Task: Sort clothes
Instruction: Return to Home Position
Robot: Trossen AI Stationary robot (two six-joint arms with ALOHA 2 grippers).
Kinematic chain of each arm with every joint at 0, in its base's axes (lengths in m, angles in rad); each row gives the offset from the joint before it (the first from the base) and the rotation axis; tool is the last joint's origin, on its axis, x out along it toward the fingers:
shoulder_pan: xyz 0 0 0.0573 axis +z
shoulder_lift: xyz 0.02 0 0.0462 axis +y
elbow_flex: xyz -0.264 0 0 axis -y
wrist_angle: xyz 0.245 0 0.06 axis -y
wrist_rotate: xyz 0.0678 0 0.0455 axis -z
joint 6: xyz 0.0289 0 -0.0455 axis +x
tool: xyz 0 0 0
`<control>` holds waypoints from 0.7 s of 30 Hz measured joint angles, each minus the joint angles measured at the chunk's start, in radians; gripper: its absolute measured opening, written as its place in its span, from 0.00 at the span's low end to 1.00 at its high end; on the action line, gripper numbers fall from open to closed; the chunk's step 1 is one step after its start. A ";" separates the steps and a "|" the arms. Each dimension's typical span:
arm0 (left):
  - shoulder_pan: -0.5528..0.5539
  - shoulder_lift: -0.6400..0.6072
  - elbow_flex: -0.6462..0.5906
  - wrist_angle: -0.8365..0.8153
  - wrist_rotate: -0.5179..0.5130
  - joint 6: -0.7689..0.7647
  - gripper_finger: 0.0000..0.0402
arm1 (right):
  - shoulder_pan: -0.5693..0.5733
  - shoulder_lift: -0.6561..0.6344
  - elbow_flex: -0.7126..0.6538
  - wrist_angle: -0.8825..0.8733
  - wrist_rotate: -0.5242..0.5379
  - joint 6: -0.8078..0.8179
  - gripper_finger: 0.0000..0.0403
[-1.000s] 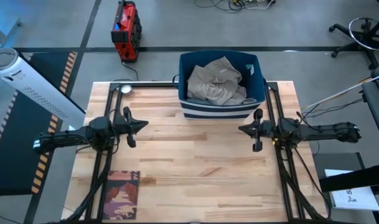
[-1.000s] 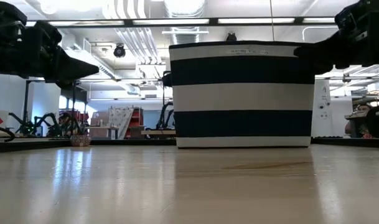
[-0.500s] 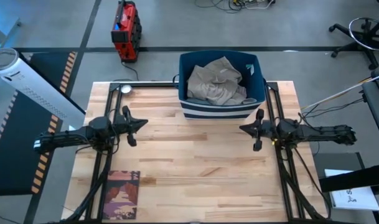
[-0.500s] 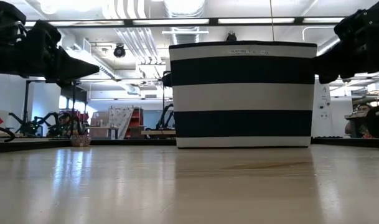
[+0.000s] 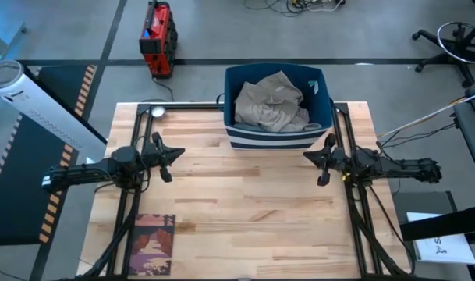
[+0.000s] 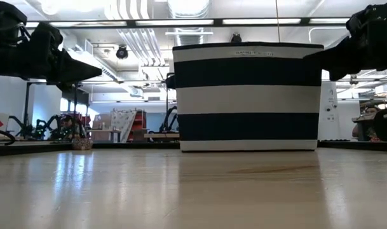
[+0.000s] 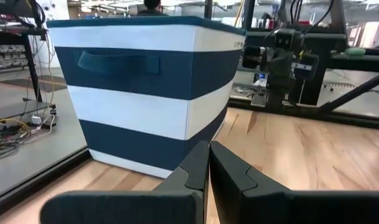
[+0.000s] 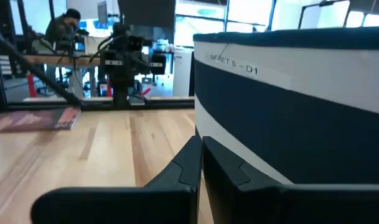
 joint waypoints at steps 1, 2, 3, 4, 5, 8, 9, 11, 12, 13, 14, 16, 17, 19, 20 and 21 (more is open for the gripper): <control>0.000 -0.001 0.000 0.000 -0.002 0.002 0.00 | 0.000 0.004 0.000 -0.001 0.000 0.000 0.00; 0.000 -0.003 0.000 0.000 -0.005 0.002 0.00 | 0.002 0.007 0.000 0.000 0.000 0.006 0.00; 0.000 -0.005 0.000 0.000 -0.005 0.002 0.00 | 0.002 0.006 0.000 -0.001 0.000 0.007 0.00; 0.000 -0.006 0.000 0.000 -0.006 0.002 0.00 | 0.002 0.004 0.000 -0.001 0.000 0.007 0.00; 0.000 -0.005 0.000 0.000 -0.007 0.002 0.00 | 0.002 0.001 0.000 -0.001 0.000 0.006 0.00; 0.000 -0.005 0.000 0.005 -0.045 0.002 0.00 | 0.002 0.008 0.000 -0.002 0.001 -0.013 0.00; 0.000 -0.003 0.000 0.007 -0.061 -0.001 0.00 | 0.002 0.015 0.000 -0.001 0.006 -0.020 0.00; 0.000 0.001 0.000 0.008 -0.068 -0.006 0.00 | 0.002 0.026 0.000 -0.001 0.022 -0.030 0.00; 0.000 0.004 0.000 0.008 -0.067 -0.007 0.00 | 0.002 0.032 0.000 0.001 0.032 -0.028 0.00; 0.000 0.009 0.000 0.008 -0.067 -0.008 0.00 | 0.002 0.039 0.000 0.001 0.036 -0.023 0.00; 0.000 0.018 0.000 0.008 -0.067 -0.008 0.00 | 0.001 0.042 0.000 0.000 0.035 -0.020 0.00; 0.000 0.036 0.000 0.008 -0.066 -0.008 0.00 | 0.002 0.054 0.000 0.001 0.035 -0.012 0.00; 0.000 0.046 0.000 0.008 -0.066 -0.009 0.00 | 0.002 0.060 0.000 0.000 0.035 -0.004 0.00; 0.000 0.064 0.000 0.008 -0.066 -0.011 0.00 | 0.002 0.067 0.000 0.000 0.035 0.007 0.00; 0.000 0.073 0.000 0.008 -0.066 -0.018 0.00 | 0.002 0.070 0.000 0.001 0.035 0.006 0.00; 0.000 0.083 0.000 0.008 -0.066 -0.025 0.00 | 0.002 0.074 0.000 0.001 0.035 0.000 0.00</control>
